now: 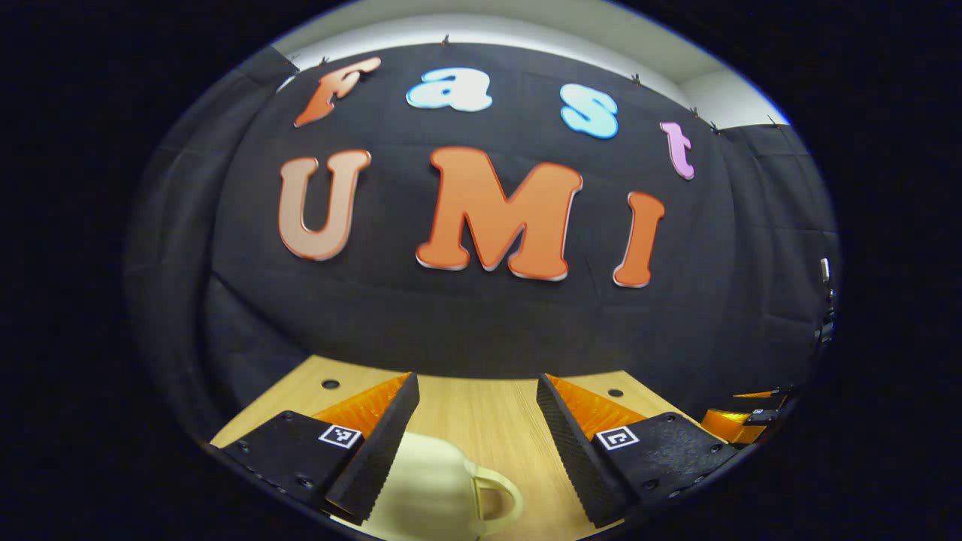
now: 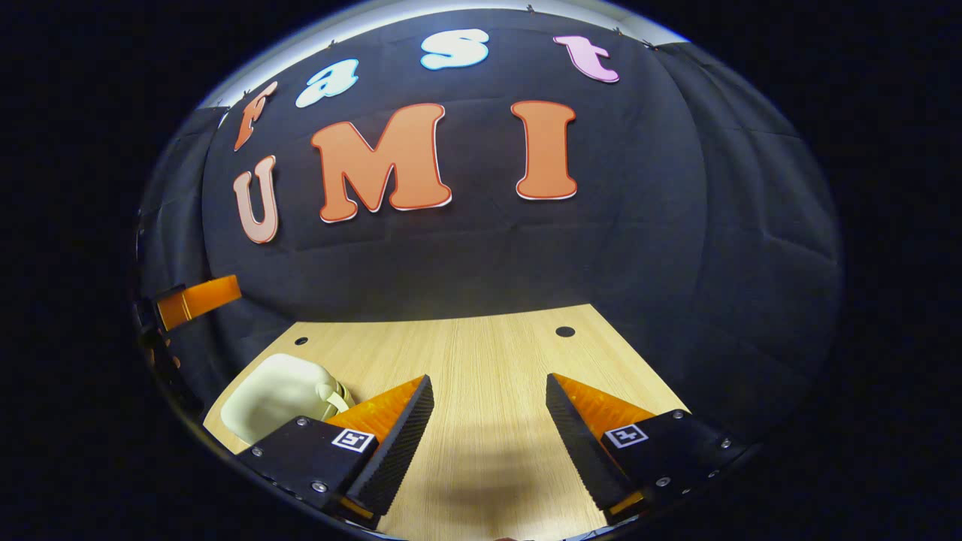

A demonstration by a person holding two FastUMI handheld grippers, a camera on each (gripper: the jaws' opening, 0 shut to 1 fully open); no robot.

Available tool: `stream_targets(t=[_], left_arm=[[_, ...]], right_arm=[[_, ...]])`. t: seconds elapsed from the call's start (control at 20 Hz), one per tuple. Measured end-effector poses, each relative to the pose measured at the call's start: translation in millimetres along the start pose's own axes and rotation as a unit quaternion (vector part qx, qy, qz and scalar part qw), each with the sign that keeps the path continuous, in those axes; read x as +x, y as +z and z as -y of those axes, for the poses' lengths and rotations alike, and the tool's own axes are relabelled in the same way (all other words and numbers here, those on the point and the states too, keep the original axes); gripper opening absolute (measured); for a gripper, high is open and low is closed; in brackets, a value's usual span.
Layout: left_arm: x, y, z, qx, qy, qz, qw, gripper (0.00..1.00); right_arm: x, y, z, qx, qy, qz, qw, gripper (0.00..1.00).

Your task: First open the suitcase, pack the skin care products into it, and then close the suitcase.

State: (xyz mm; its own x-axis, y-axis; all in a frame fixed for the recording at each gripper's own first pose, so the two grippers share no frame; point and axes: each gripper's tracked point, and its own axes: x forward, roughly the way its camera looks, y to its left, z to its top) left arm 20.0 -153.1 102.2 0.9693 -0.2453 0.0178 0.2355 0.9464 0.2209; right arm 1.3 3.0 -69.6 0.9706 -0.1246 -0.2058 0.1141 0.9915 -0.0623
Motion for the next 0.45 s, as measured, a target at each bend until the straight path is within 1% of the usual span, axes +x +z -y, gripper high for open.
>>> stream_targets(t=[0.05, 0.1, 0.15, 0.25, 0.45], left_arm=[[1.0, -2.9, -0.7, 0.008, 0.016, 0.02, 1.0, 0.97], [0.7, 0.3, -6.1, 0.013, 0.032, 0.029, 0.999, 0.97], [-4.4, 7.4, -8.3, 0.014, 0.041, 0.028, 0.999, 0.97], [-7.0, 6.3, -12.4, 0.004, 0.056, 0.021, 0.998, 0.97], [-2.2, 12.5, -15.2, -0.021, 0.089, 0.031, 0.995, 0.97]], right_arm=[[-1.2, 1.3, -3.3, 0.002, -0.002, 0.005, 1.0, 0.96], [-2.9, 3.8, -6.0, 0.006, -0.001, 0.011, 1.0, 0.96], [-5.0, 6.8, -9.9, 0.011, 0.003, 0.017, 1.0, 0.96], [-6.0, 11.1, -15.5, 0.018, 0.011, 0.029, 0.999, 0.96], [-1.6, 17.3, -15.8, 0.0, 0.015, 0.043, 0.999, 0.95]])
